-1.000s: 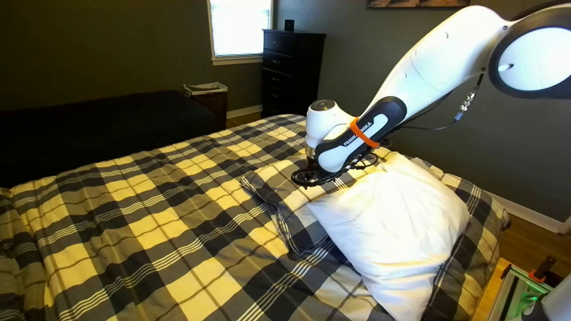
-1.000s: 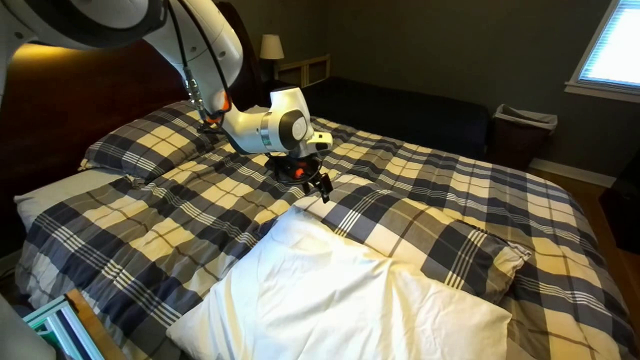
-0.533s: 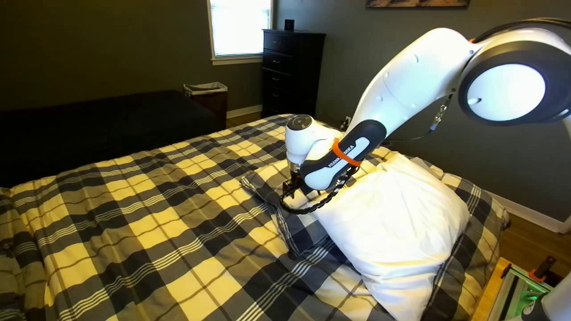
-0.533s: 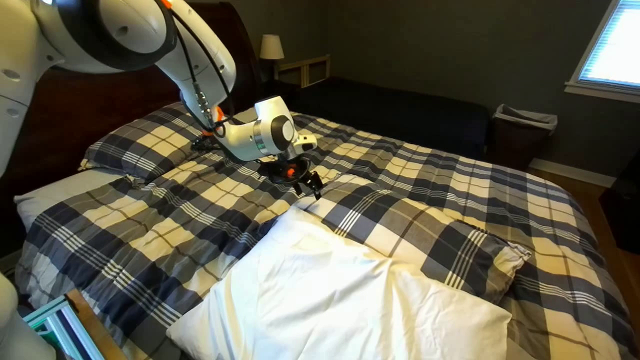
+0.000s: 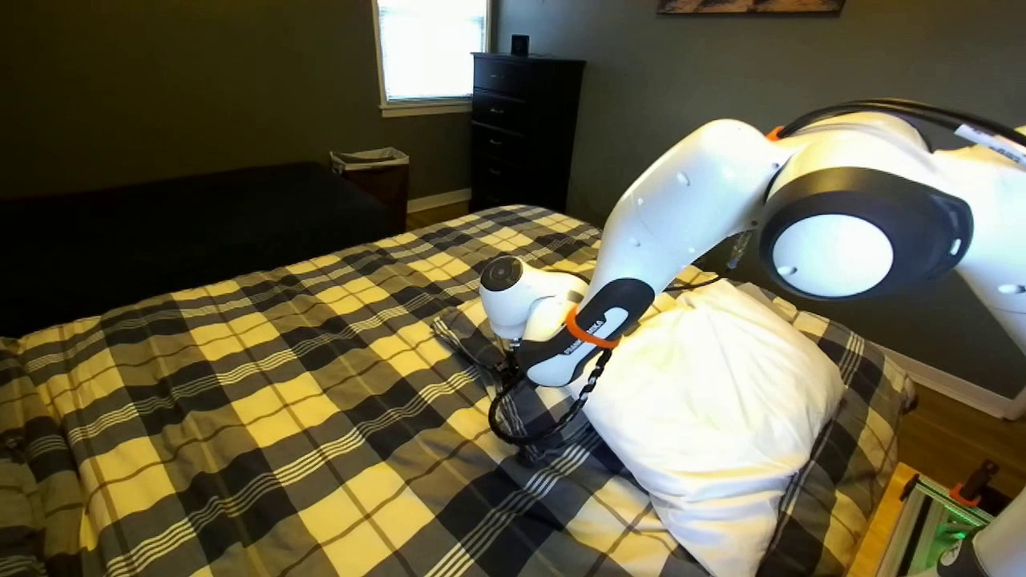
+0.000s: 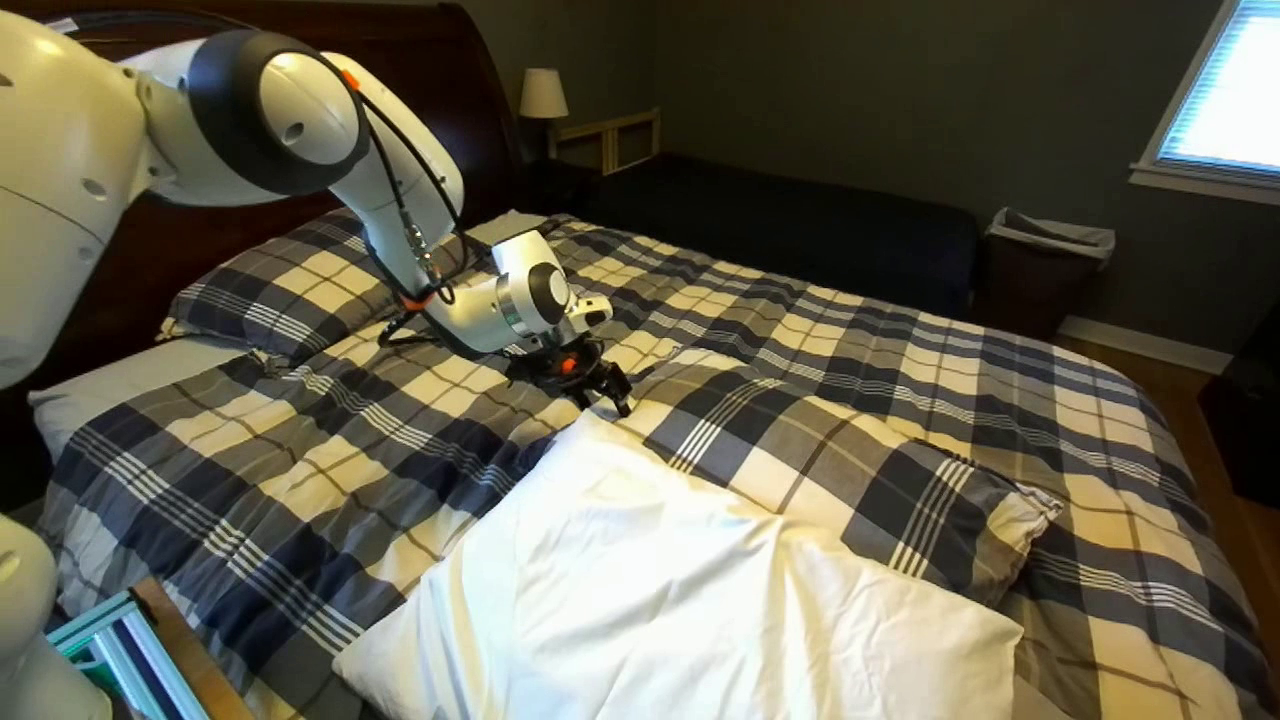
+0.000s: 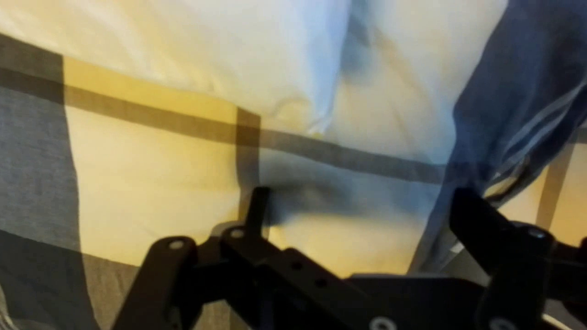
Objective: Move the white pillow forward, then put the checked pillow on the white pillow
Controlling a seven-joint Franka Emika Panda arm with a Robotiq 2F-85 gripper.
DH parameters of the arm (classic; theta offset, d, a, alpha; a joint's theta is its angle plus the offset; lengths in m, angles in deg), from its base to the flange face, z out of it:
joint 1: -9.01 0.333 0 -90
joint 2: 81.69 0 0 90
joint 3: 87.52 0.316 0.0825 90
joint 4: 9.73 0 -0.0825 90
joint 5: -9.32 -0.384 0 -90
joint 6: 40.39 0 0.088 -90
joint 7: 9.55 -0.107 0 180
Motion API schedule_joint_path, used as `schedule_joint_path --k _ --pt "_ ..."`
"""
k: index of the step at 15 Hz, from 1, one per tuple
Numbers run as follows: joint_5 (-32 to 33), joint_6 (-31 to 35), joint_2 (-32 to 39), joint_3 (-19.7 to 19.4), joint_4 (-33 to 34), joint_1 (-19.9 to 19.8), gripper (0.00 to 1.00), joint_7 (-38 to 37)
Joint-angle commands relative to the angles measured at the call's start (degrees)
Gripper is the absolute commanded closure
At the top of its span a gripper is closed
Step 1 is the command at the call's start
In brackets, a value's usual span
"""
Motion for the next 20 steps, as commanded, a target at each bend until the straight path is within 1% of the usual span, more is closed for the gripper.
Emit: schedule_joint_path --k 1,2,3,5,8,11,12,16,20 --pt "1.1 -3.3 5.5 -1.9 5.2 1.7 0.25 -1.3" --pt "1.2 -4.3 5.9 -2.2 5.8 1.9 0.27 -1.3" --pt "1.1 -4.7 5.9 -2.0 6.3 1.7 0.34 -1.0" --pt "0.8 -4.2 5.2 -1.5 6.7 1.0 0.5 -0.5" --pt "-1.1 -3.6 3.2 0.5 6.5 -1.1 0.72 1.4" --pt "-1.0 -3.4 1.2 0.6 5.4 -1.5 0.95 1.5" --pt "-0.6 -2.9 0.8 0.2 5.0 -1.4 1.0 1.1" --pt "-1.4 -1.2 -1.9 0.3 3.6 -3.2 1.0 0.7" --pt "-5.0 1.6 -6.5 1.0 1.0 -6.9 1.0 1.5"
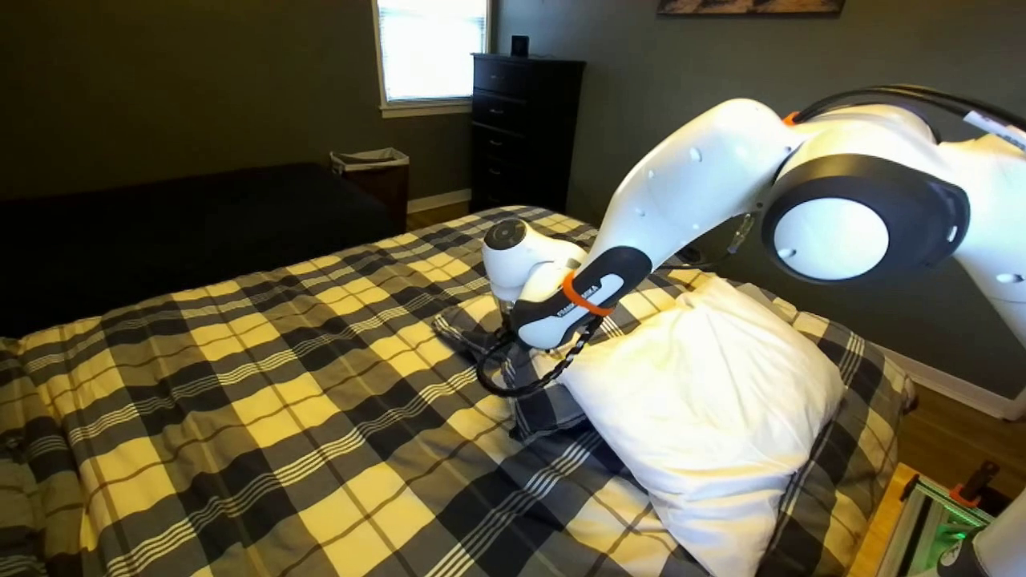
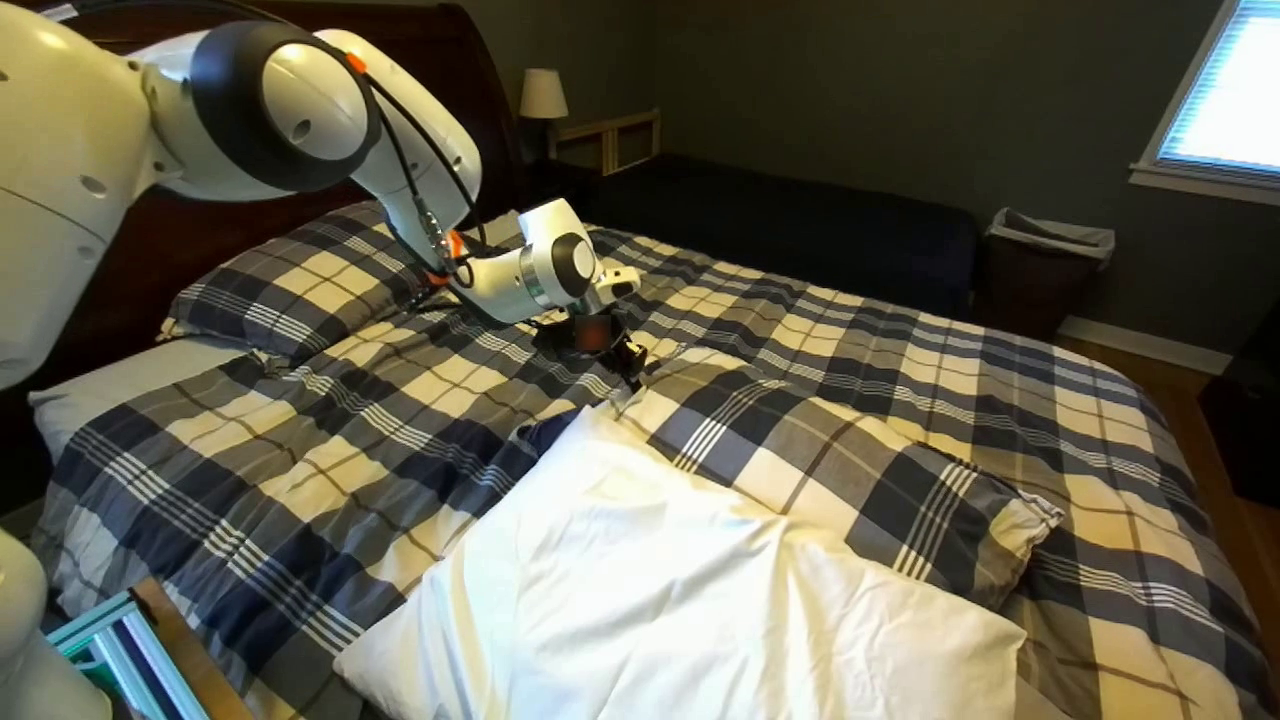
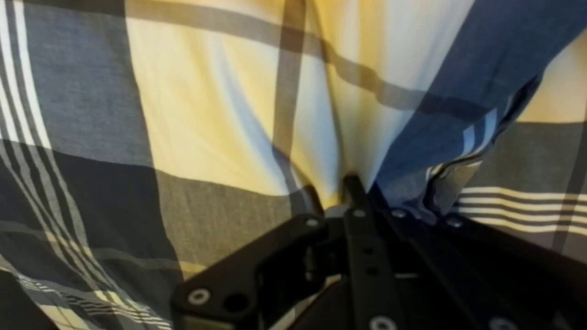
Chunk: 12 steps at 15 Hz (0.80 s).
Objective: Move the white pillow forward, then put the checked pillow on the white pillow
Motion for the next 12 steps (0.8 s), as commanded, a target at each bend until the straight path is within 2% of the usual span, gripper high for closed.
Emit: schedule_joint_path --k 1,6,10,12 --pt "-3.5 4.0 -5.9 1.5 -4.5 -4.8 1.0 1.6" --pt "-8.3 8.6 -12.0 1.6 -7.3 -9.5 1.0 3.4" --pt "-8.6 7.5 -15.3 0.1 -7.3 -11.7 1.0 4.4" --pt "-6.6 7.5 -17.0 -2.2 -7.4 -11.5 1.0 3.2"
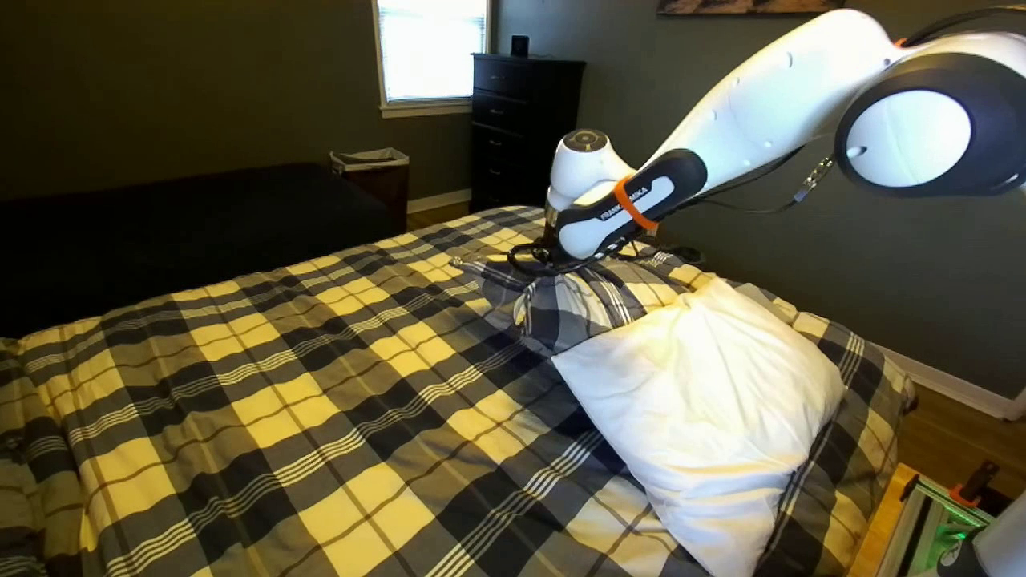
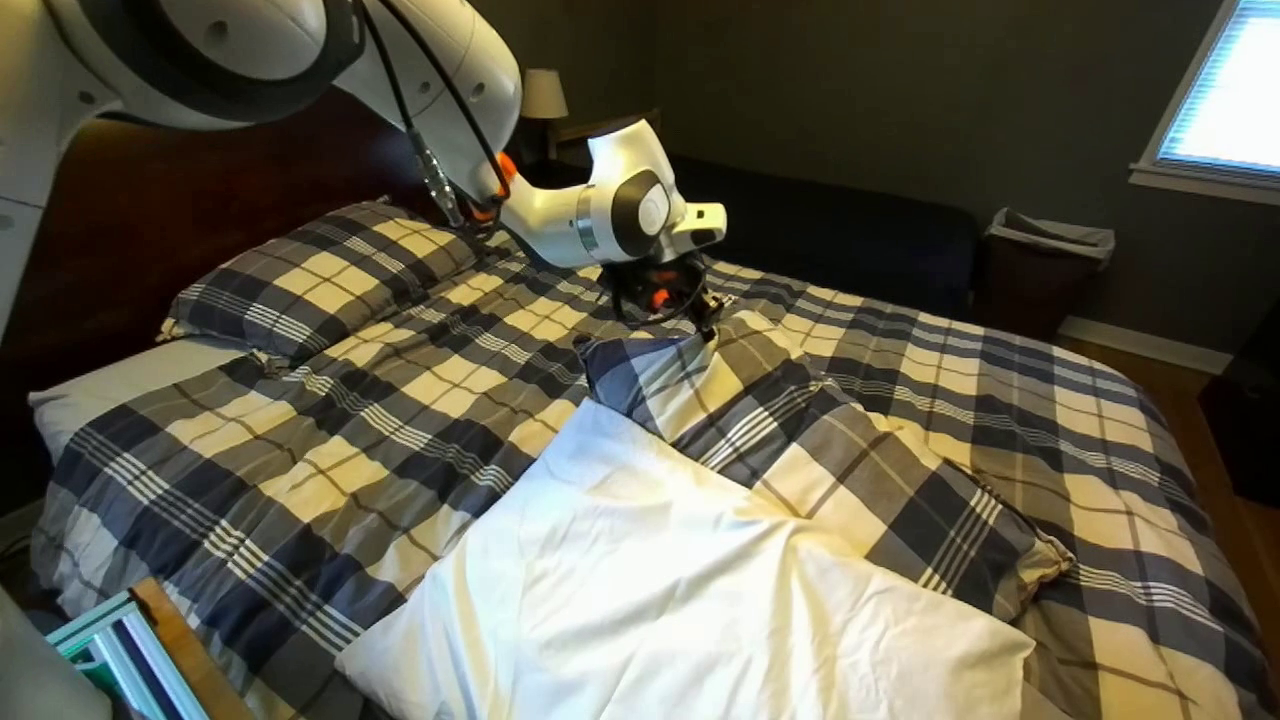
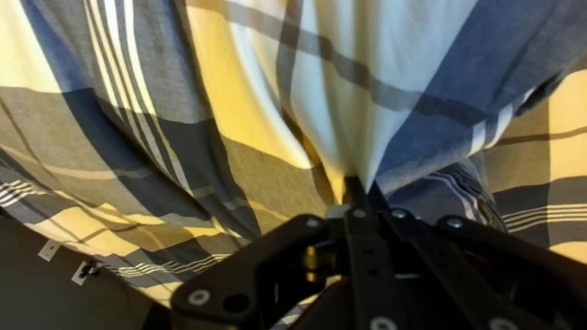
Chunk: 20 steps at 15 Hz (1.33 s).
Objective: Move the white pillow forward, then put the checked pillow on the white pillow
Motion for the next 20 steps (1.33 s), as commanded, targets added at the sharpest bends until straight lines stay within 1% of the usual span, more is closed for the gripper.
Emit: schedule_joint_path --k 1,4,8,9,10,11,14,16,20 --pt "2.0 0.9 -4.6 -3.3 -2.2 -0.8 1.0 0.3" --pt "4.5 0.0 -6.8 -5.5 -1.2 -1.2 1.0 1.5" --pt "11.2 0.8 -9.0 -7.0 -0.7 -1.4 1.0 5.6" --pt "12.9 1.5 -10.0 -6.5 -1.5 -1.8 1.0 7.8" --pt "13.7 2.0 -11.4 -5.0 -2.6 -2.7 1.0 11.2" --pt "15.1 2.4 -12.7 -4.6 -3.9 -2.6 1.0 13.0" --pt "17.1 4.8 -16.4 -2.4 -6.7 -3.7 1.0 19.7" --pt "15.4 5.9 -19.4 0.4 -9.5 -5.4 1.0 25.4" --pt "13.3 4.9 -24.3 5.0 -13.6 -8.6 1.0 35.0"
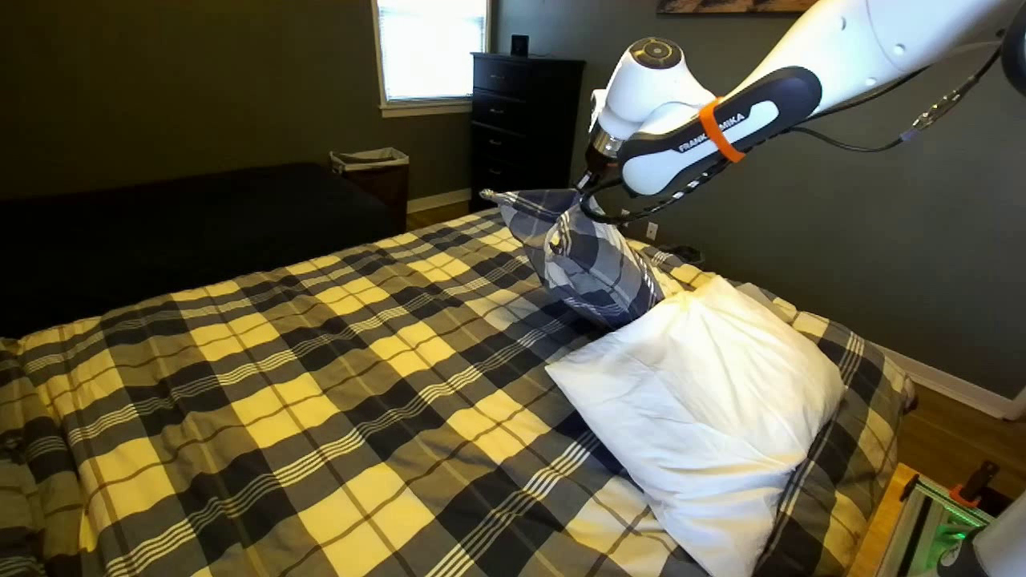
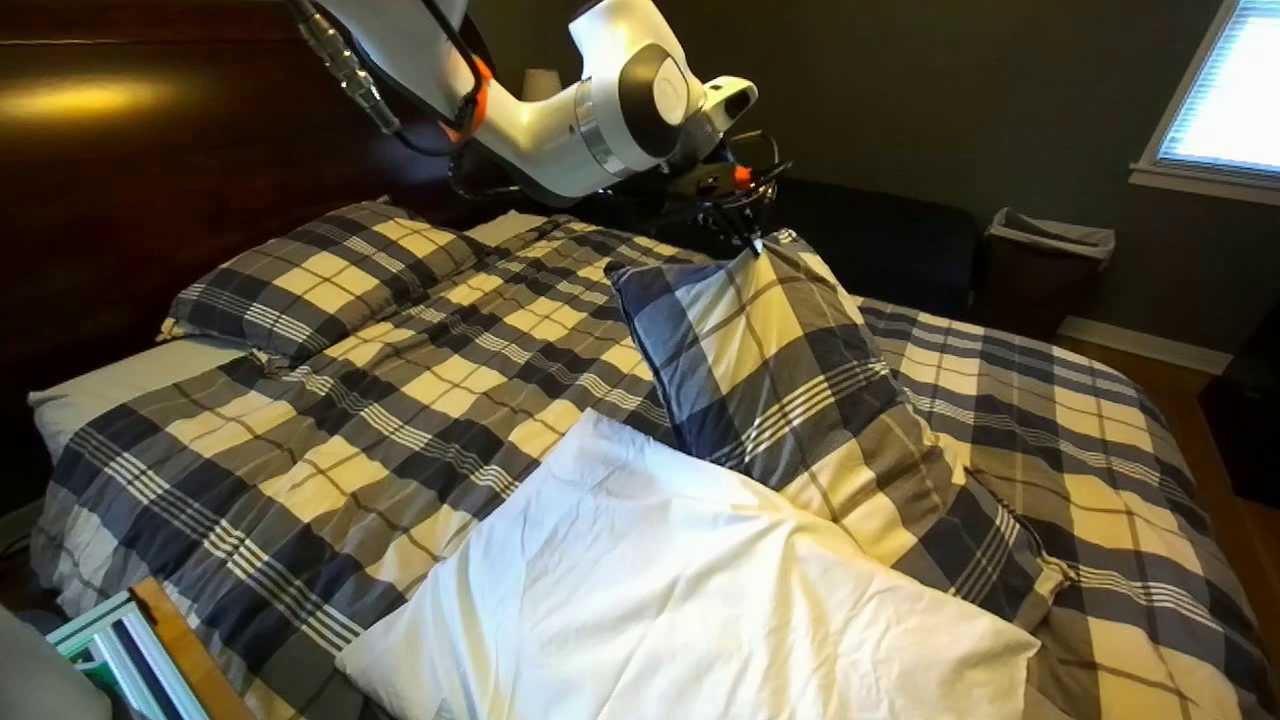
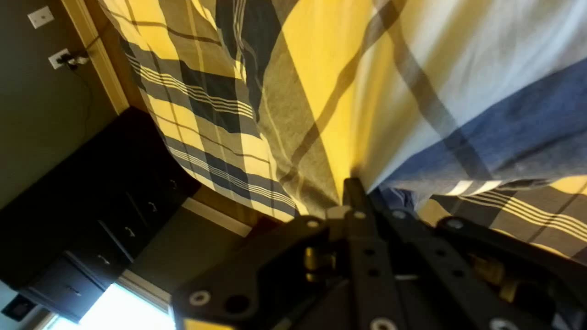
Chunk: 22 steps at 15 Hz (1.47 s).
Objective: Move the white pillow forward, then put the checked pillow on the white pillow
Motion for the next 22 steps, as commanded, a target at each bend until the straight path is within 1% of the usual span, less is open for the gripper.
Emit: schedule_joint_path --k 1,4,6,8,10,12,13,16,22 --pt "-2.0 0.9 -7.4 4.9 -6.0 -4.1 1.0 9.9" --pt "-3.6 0.6 -10.8 6.9 -8.8 -6.1 1.0 15.2" --pt "-7.0 0.2 -13.1 8.7 -11.3 -7.5 1.0 20.6" --pt "-10.0 -0.9 -13.4 9.6 -11.6 -8.4 1.0 24.0" --pt "-12.5 -2.3 -11.0 9.6 -9.6 -8.8 1.0 22.6" --pt "-14.4 -4.2 -7.1 8.9 -6.2 -9.0 1.0 17.3" --pt "-12.1 -2.3 -9.5 9.2 -9.4 -8.7 0.99 19.5" --pt "-13.2 -2.7 -7.4 9.1 -7.7 -9.0 0.99 17.7" --pt "-14.0 -2.0 -6.7 9.0 -6.4 -9.5 1.0 17.3"
